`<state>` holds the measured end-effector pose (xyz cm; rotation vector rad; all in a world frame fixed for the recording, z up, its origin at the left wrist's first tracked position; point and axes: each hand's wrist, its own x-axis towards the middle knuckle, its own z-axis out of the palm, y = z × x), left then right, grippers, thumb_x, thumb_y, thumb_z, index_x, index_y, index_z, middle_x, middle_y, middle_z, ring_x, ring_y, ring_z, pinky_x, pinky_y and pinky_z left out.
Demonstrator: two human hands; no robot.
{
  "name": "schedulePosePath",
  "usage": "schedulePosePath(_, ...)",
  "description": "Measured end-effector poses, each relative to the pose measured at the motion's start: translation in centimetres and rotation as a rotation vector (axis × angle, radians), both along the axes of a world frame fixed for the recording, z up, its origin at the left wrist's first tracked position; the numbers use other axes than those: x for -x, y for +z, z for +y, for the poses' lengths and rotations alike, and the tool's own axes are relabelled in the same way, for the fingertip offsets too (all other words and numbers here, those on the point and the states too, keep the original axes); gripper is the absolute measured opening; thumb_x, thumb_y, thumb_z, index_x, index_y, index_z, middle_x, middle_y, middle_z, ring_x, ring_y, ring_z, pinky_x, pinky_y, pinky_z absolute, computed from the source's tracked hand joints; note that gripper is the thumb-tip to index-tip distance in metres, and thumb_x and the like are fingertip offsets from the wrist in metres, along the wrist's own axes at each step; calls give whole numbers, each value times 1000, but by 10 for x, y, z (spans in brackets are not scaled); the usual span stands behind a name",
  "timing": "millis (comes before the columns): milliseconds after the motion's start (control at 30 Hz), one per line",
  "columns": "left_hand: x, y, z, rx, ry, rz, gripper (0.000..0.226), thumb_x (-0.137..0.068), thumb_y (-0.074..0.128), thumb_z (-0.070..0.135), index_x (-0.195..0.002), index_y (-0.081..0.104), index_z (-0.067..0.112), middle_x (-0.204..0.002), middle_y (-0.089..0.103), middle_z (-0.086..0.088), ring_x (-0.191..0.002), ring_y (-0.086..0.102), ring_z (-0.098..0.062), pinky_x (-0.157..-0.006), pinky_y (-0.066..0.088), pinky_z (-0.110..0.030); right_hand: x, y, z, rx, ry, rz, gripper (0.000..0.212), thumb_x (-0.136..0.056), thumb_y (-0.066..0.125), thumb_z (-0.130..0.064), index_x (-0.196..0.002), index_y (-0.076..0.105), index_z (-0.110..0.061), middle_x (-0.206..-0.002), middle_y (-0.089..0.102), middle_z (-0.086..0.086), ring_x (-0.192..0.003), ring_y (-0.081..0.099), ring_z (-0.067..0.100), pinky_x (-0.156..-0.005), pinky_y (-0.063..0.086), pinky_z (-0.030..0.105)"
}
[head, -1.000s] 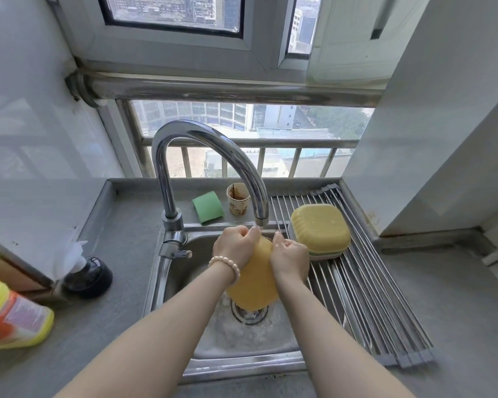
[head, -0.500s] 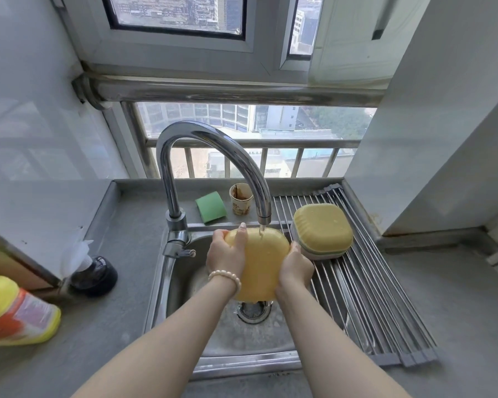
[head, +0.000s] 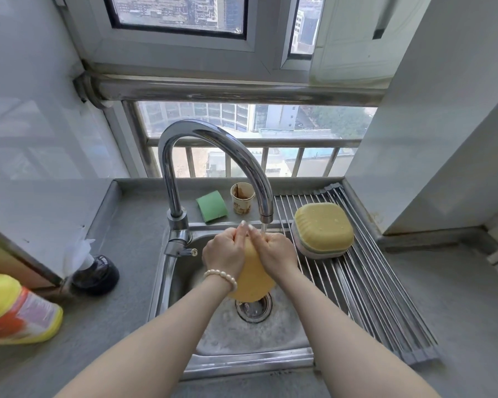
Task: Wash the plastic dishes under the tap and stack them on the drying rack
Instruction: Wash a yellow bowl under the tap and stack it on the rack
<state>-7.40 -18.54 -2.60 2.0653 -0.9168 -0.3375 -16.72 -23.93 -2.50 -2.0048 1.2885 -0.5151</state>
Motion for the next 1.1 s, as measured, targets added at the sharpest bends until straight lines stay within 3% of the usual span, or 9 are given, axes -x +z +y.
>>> schedulePosePath(100, 10, 3, -2, -2, 6, -11, 61, -84, 29, 72, -55, 46, 21, -55, 51, 4, -66, 55, -23, -57, 33, -30, -2, 3, 2, -98, -233, -61, 56, -99, 40, -43, -47, 43, -21, -52, 47, -6, -60, 48, 20, -54, 32, 29)
schedulePosePath(233, 22, 0, -5, -246, -16, -184, 81, -58, 25, 87, -107, 59, 31, -112, 55, 1, -111, 42, -23, -98, 30, -40, -2, 1, 10, -299, -536, -227, 48, -101, 37, -43, -65, 57, -19, -69, 59, 0, -71, 56, 21, -63, 41, 29)
schedulePosePath(333, 20, -2, -7, -321, 29, 31, 78, -60, 49, 83, -119, 51, 32, -125, 45, -4, -125, 33, -28, -111, 17, -55, 0, -2, 15, -340, -617, -285, 44, -100, 37, -42, -75, 62, -16, -77, 60, 3, -79, 57, 25, -74, 46, 33)
schedulePosePath(500, 15, -6, -10, -216, 70, 252, 61, -70, 58, 73, -105, 62, 23, -112, 54, -3, -115, 40, -24, -97, 36, -42, 4, -11, 21, -342, -703, -280, 49, -97, 41, -43, -63, 58, -12, -79, 66, 10, -80, 60, 31, -73, 46, 35)
schedulePosePath(667, -7, -12, -6, 59, 62, 584, 43, -82, 66, 47, -59, 48, 16, -56, 44, 1, -54, 38, -13, -53, 32, -25, 14, -8, 14, -436, -770, -331, 46, -101, 41, -33, -67, 53, -4, -75, 53, 7, -79, 49, 25, -74, 36, 30)
schedulePosePath(800, -13, -16, -2, 87, 113, 576, 40, -91, 60, 30, -55, 51, 15, -54, 43, 1, -55, 38, -13, -52, 32, -25, 14, -18, 13, -627, -867, -455, 36, -93, 52, -36, -87, 63, -2, -76, 59, 4, -82, 58, 31, -81, 49, 39)
schedulePosePath(900, -14, -19, 2, 107, 203, 605, 35, -97, 52, 25, -64, 58, 16, -62, 52, 1, -65, 46, -16, -54, 36, -23, 15, -17, 15, -786, -920, -597, 28, -91, 54, -31, -81, 62, -7, -75, 60, 6, -68, 58, 28, -63, 49, 36)
schedulePosePath(1033, -4, -19, 8, 58, 235, 703, 49, -92, 47, 53, -68, 51, 10, -63, 47, -5, -62, 43, -20, -57, 33, -29, 12, -10, 10, -863, -919, -686, 24, -91, 52, -28, -79, 60, -9, -72, 59, 5, -60, 55, 25, -54, 46, 30)
schedulePosePath(1100, 2, -18, 12, 11, 176, 632, 61, -76, 45, 73, -58, 44, 15, -56, 47, -2, -55, 43, -19, -57, 33, -30, 10, -12, 8, -783, -895, -628, 33, -93, 47, -38, -89, 61, -8, -78, 59, 5, -74, 59, 29, -69, 51, 36)
